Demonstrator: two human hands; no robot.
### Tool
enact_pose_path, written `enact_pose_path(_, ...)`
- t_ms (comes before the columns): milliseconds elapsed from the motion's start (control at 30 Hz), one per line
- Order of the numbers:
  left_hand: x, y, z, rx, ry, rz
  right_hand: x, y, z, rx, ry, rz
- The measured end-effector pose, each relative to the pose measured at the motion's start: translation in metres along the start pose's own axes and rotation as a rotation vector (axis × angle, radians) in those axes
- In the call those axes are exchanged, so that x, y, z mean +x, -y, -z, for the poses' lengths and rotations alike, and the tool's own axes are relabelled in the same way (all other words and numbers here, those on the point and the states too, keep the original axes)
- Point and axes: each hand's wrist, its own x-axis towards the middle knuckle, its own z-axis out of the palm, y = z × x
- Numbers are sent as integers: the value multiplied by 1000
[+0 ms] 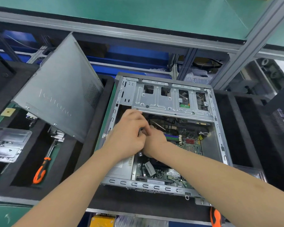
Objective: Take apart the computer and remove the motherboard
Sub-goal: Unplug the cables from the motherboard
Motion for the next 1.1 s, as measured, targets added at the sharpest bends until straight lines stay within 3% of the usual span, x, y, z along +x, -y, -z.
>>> enact_pose_path(367,1,-2,-1,37,-17,-19,-12,-3,-1,177,-58,-52)
enact_pose_path(533,1,-3,-1,25,-29,-12,-15,-13,-4,493,-197,-57)
enact_pose_path(733,-2,-4,10,-217,-211,18,-28,-41,10,814,-291,-124)
enact_pose_path(900,-1,1,25,-459,-329,118,-48,-75,12,831,-261,-223)
enact_pose_path(967,1,3,35,-387,-290,136,-54,-83,6,855,-217,-283)
enact_pose_path(1100,6,6,55,-30,-223,91,-58,-87,-4,949,-239,-330)
